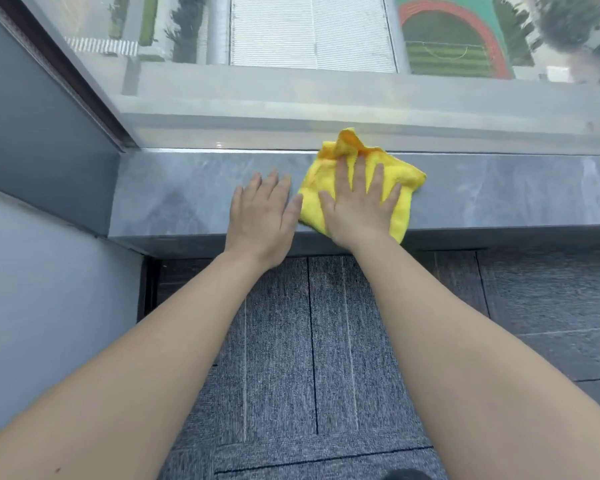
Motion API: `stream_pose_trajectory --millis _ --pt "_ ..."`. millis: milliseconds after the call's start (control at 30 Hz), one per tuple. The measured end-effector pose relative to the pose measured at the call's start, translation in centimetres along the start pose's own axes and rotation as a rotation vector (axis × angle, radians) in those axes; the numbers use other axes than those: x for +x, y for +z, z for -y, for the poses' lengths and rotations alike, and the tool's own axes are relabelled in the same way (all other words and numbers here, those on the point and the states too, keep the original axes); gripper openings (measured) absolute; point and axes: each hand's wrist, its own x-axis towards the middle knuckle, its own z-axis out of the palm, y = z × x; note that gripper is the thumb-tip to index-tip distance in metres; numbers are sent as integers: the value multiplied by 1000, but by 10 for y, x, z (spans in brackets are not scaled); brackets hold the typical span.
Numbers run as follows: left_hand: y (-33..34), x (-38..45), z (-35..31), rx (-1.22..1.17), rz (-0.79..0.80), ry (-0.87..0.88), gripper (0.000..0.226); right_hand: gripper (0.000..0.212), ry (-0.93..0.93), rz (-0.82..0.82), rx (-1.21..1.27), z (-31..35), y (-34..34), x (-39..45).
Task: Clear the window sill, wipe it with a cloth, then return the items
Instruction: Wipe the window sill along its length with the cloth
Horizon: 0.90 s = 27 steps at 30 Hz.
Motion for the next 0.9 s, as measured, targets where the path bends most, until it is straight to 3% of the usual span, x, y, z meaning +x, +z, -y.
stream_pose_trajectory --millis 100,200,400,533,667,767,900 --pt "0 0 -10 -18 23 8 69 55 -243 55 -106 -20 -3 -12" --pt "5 5 -23 -29 21 9 70 54 -307 96 -148 -53 -7 -15" --pt "30 16 -51 -9 -38 35 66 64 14 -16 -45 -101 -6 -1" --pt "40 14 -54 21 -49 0 66 69 194 -40 74 -89 -8 14" --pt "36 7 -51 47 -91 -41 67 72 258 -50 153 -65 -11 28" --pt "33 4 -50 70 -102 -86 68 71 138 -66 103 -58 -9 27" --pt "36 2 -60 62 -126 -133 68 62 -225 -80 -36 -73 -4 14"
